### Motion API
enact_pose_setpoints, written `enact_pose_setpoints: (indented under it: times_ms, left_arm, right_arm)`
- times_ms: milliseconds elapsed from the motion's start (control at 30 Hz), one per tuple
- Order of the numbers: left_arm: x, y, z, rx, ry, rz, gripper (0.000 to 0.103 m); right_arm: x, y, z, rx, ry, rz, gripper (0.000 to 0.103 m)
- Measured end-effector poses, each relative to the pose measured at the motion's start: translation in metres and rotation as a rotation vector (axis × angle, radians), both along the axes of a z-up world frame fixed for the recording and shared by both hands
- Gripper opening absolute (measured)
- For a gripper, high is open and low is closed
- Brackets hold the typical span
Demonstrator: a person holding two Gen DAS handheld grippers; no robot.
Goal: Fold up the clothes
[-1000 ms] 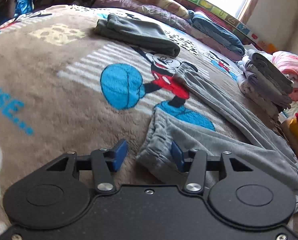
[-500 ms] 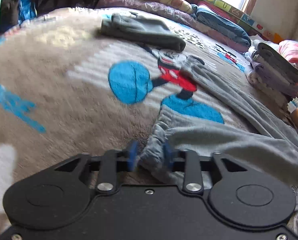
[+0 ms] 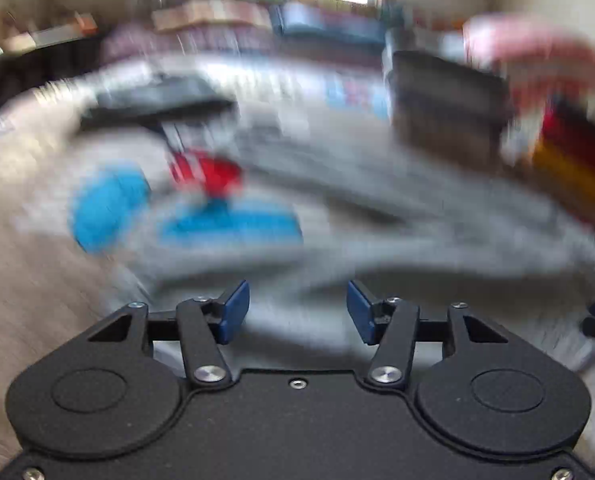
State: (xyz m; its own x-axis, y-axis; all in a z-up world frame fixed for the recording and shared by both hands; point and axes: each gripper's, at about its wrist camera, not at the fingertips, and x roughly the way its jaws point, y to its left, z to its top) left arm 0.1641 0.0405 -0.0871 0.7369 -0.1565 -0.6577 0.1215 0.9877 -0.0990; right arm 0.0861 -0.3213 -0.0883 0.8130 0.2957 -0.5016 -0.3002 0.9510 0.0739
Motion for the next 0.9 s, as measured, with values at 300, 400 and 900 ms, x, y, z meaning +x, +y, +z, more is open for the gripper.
enact_pose_setpoints:
  times_ms: [300,400,900]
  left_arm:
    - [-0.001,0.005,-0.003,0.004,-0.028,0.000,0.052]
    - [-0.004,0.013,0.003,0.002,-0.033,-0.003,0.053]
    - [-0.081,0.055,0.029,0.537,-0.271,-0.117,0.063]
  right_arm:
    - [0.001,-0.011,-0.005,0.015,0.032,-0.023,0.035]
    - [-0.001,-0.013,-0.003,0.013,0.049,-0.016,0.036]
    - [-0.056,-0.014,0.006,-0.380,-0.162,-0.006,0.037]
